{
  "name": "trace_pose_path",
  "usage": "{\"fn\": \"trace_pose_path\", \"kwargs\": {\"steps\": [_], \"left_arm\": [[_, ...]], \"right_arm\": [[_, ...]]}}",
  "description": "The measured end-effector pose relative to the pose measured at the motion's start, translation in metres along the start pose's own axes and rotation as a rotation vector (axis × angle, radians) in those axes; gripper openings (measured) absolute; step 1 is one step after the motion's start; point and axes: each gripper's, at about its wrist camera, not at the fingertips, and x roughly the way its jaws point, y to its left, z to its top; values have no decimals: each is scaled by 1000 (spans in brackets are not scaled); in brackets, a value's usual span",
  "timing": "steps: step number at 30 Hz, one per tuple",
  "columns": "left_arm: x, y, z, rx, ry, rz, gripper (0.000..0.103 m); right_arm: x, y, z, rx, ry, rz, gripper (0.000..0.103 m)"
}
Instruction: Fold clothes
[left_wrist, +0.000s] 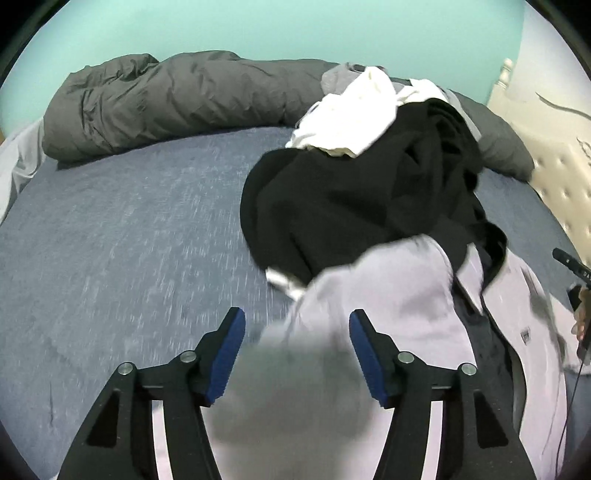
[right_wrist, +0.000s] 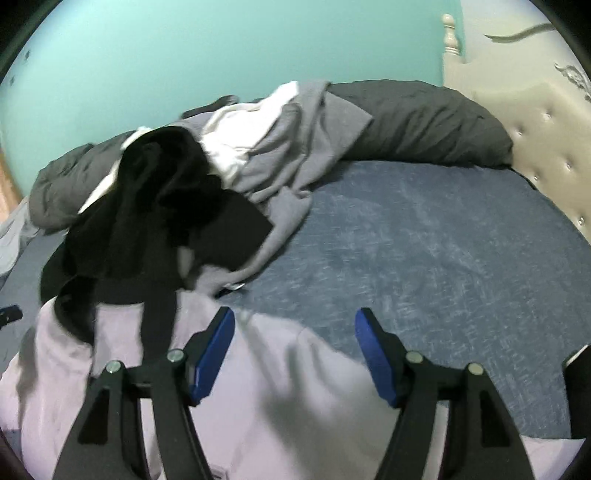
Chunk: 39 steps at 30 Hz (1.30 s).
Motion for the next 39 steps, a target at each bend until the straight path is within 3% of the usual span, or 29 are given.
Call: {"fn": "trace_pose_path", "kwargs": {"steps": [7,11,16,22,31,39], "left_arm": [[-35,-14,-64,-2,24,-35,68],[-45,-25,-111,-31,44,-68,68],[-54,-40,-163,-115,71,-120,68],[-66,-67,-208,-125,78,-143,68],[-82,-84,-232,-143,35,-173,73],[-86,-81,-250,-135,29,-204,74]], "right_arm": [[-44,17,-61,71,21,145,69],[-70,25,-106,116,38,146,69],[-97,40,-158,188,78,207,69],[-118,72,-206,210,120,244,69],[-134,111,-235,168,160,266,68],[-126,138,-235,37,202,198,68]]}}
